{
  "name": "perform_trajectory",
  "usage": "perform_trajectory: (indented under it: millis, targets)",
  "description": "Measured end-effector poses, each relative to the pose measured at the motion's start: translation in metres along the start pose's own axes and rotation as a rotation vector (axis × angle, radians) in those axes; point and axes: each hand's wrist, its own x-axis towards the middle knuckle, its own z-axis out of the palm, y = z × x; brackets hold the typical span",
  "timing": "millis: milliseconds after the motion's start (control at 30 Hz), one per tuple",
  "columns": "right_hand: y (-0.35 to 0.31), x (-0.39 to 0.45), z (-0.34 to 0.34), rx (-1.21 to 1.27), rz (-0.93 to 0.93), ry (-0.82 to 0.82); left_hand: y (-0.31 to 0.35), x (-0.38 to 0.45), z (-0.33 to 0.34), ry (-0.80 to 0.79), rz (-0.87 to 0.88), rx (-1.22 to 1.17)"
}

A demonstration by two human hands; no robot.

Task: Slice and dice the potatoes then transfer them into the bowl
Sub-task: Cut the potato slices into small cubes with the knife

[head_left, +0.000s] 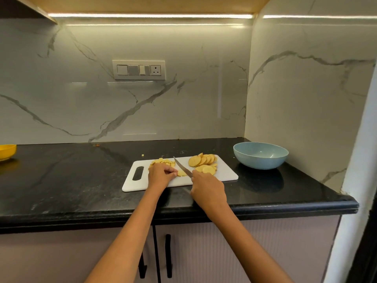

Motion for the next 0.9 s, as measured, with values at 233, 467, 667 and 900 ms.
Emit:
perform_trajectory:
  millis: [233,467,667,900]
  targets:
    - [0.014,0.022,-0.002,0.164,0.115,0.176,0.005,0.006,0.002,-0.039,0.114,0.159]
    - [0.020,0.030,-0.002,0.250,0.111,0.241,0.017,0.043,0.001,-0.632,0.317,0.512]
    - [0.023,0.032,0.000,0.262,0.129,0.252,0.034,0.058,-0.005,-0.782,0.247,0.561]
    - [0.022,0.032,-0.001,0.251,0.137,0.207,0.038,0.054,-0.012,-0.774,0.188,0.631]
